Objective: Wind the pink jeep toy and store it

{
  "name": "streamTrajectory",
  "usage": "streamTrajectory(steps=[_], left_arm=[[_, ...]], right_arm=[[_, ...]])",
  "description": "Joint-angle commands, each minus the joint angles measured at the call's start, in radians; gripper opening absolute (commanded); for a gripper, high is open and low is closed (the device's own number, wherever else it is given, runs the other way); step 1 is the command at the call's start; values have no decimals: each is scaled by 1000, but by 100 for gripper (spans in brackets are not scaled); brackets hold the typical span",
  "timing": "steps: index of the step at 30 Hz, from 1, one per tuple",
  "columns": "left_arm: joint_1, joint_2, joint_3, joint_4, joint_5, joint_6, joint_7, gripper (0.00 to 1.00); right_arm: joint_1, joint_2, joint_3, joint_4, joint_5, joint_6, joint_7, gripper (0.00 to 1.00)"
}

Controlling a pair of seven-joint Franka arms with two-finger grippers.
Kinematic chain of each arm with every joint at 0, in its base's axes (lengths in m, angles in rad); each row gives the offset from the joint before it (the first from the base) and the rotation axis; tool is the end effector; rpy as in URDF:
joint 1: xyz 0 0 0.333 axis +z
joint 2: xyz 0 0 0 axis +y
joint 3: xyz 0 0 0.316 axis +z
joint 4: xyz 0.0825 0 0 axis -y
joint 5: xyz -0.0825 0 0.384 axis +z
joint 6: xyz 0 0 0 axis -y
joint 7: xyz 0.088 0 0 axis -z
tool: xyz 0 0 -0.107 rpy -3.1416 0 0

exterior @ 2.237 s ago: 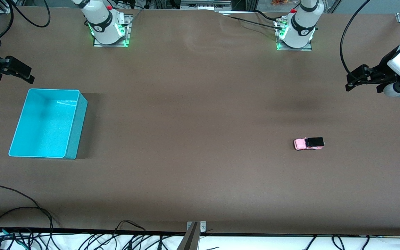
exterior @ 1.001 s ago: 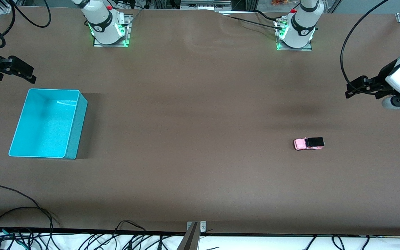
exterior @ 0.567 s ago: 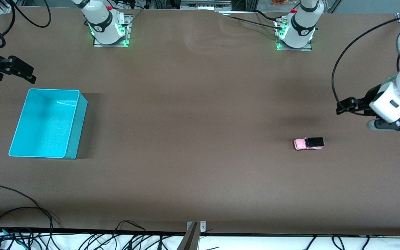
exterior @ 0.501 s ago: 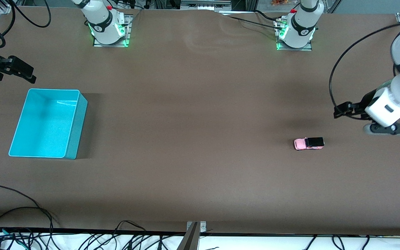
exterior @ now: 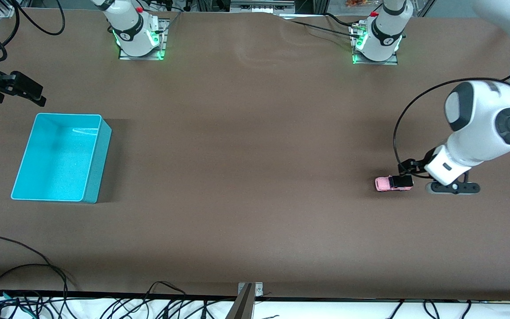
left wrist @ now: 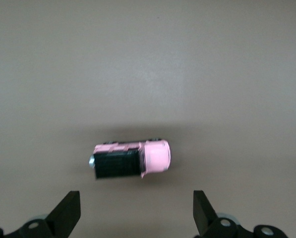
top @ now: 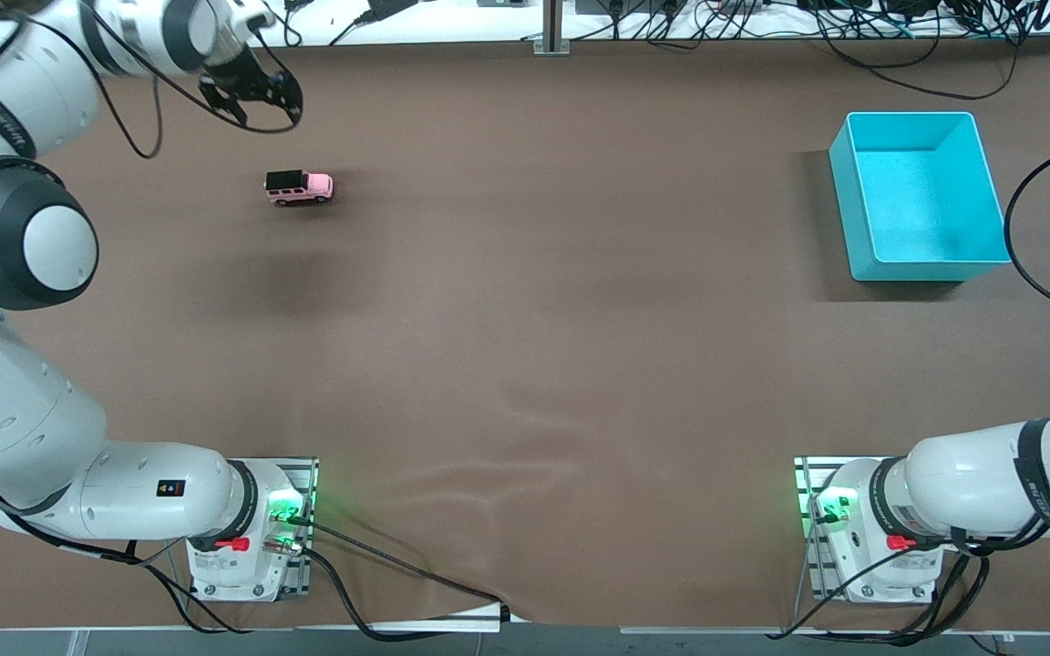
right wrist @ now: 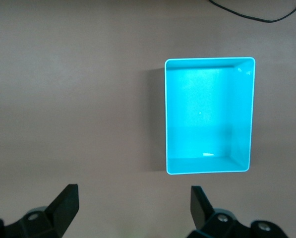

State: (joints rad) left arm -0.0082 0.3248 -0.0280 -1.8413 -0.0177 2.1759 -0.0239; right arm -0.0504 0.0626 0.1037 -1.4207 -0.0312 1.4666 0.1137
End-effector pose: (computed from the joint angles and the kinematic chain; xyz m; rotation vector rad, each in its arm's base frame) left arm 0.6319 -0.0225 0.3531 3.1177 -0.0012 0.0143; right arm 0.5630 0.0243 0.6507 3.1141 -0.0990 -0.0222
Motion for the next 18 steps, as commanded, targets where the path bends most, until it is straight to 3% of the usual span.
streamTrajectory(steps=[1,10,11,18], left_arm=[[-6,32,2,-68,19,133,47,100],[-1,80,2,-72,19,163,413,100],[1,88,2,-87,19,171,631,100],[10,109,2,-105,19,226,901,100]], right_arm=[[0,6,7,22,-16,-12,9,100],[-2,6,31,22,-18,-11,17,100],[0,6,33,23,-18,-9,17,100],[-2,6,33,22,-18,-11,15,100]])
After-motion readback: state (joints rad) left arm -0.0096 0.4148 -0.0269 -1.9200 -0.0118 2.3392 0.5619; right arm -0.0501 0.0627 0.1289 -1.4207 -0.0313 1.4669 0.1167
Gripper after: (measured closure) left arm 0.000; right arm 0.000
